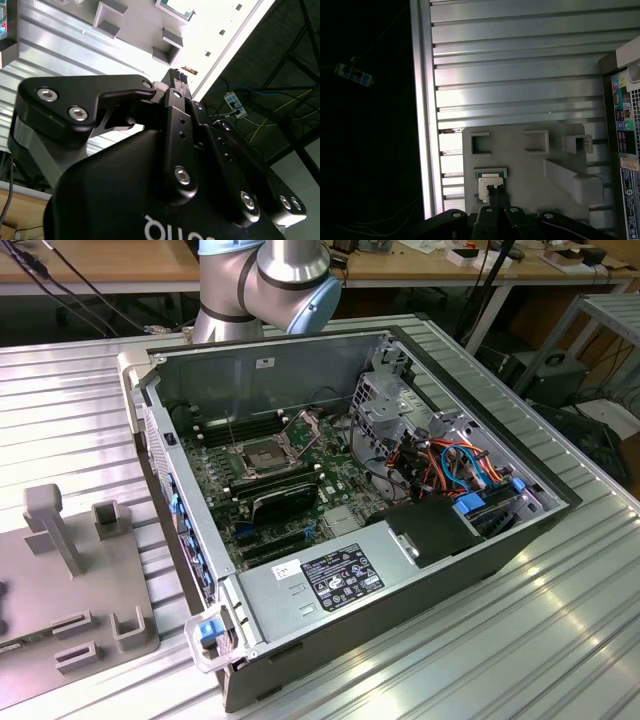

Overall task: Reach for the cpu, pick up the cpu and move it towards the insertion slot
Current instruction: 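Pick up the cpu and move it towards the insertion slot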

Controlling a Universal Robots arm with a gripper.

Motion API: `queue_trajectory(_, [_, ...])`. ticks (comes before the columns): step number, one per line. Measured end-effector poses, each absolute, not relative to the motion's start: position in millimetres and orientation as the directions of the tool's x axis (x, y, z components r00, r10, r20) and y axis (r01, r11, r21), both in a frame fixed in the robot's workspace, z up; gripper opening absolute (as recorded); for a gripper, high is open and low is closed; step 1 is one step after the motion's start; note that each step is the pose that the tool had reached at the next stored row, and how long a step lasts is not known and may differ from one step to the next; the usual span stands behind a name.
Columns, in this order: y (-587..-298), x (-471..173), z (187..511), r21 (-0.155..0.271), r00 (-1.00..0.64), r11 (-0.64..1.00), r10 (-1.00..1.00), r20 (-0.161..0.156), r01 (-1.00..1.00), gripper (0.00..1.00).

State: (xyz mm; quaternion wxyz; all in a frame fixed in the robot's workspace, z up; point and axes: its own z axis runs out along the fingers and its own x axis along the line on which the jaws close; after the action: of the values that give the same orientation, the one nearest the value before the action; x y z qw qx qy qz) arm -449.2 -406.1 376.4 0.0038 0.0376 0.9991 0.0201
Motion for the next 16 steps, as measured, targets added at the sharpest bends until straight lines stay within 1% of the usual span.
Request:
queue_trajectory(4, [-406.1,-449.2,376.4,0.04,-0.997,0.996,0.075,-0.006,0.075,0.11])
queue_trajectory(5, [-406.1,-449.2,376.4,0.04,-0.997,0.996,0.075,-0.006,0.075,0.16])
queue_trajectory(6, [-406.1,-449.2,376.4,0.04,-0.997,0.996,0.075,-0.006,0.075,0.16])
queue_trajectory(9, [-406.1,-449.2,376.4,0.041,-0.997,0.996,0.075,-0.006,0.075,0.36])
queue_trajectory(10, [-406.1,-449.2,376.4,0.041,-0.997,0.996,0.075,-0.006,0.075,0.47])
queue_trajectory(12, [-406.1,-449.2,376.4,0.041,-0.997,0.996,0.075,-0.006,0.075,0.47])
queue_trajectory(13, [-406.2,-449.2,376.4,0.041,-0.997,0.996,0.075,-0.006,0.075,0.6])
queue_trajectory(14, [-406.1,-450.0,375.6,0.041,-0.997,0.996,0.075,-0.006,0.074,0.65])
queue_trajectory(15, [-406.0,-451.3,374.1,0.041,-0.997,0.997,0.071,-0.006,0.071,0.65])
queue_trajectory(16, [-406.0,-451.7,373.0,0.041,-0.998,0.997,0.064,-0.005,0.064,0.72])
